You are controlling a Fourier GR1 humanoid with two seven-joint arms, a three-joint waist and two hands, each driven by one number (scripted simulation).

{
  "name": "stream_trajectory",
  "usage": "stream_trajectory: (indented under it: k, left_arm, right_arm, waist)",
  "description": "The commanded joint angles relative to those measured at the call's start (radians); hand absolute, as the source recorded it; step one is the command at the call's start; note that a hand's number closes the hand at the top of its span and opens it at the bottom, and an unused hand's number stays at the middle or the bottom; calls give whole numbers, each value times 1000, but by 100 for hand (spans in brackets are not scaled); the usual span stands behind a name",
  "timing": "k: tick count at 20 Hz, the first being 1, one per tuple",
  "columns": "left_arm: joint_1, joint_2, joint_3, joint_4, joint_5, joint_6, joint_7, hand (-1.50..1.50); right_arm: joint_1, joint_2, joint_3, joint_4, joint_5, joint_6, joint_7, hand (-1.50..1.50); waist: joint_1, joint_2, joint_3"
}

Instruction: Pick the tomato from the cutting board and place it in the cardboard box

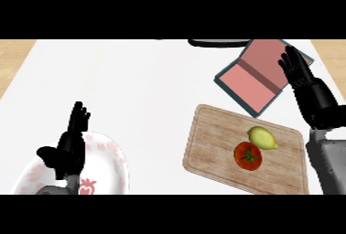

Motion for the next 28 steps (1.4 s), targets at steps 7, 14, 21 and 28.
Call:
stream_trajectory:
  k: [7, 14, 21, 28]
  left_arm:
    - [31, 170, 8, 11, -95, -11, 55, 0]
    - [20, 216, -37, -12, -123, -55, 136, 0]
    - [18, 230, -51, -77, -142, -56, 187, 0]
    - [-14, 265, -26, -95, -128, -85, 216, 0]
  right_arm:
    - [179, -94, -167, -22, 377, -466, 53, -150]
    - [323, 320, -133, -255, 350, -1045, -168, -150]
    - [662, 326, 40, -258, 760, -1036, 63, -150]
    - [882, 323, 134, -334, 985, -736, 353, -150]
  waist:
    - [-119, 19, -12]
    - [-31, -14, 16]
    - [-9, -5, 8]
    - [10, 5, 3]
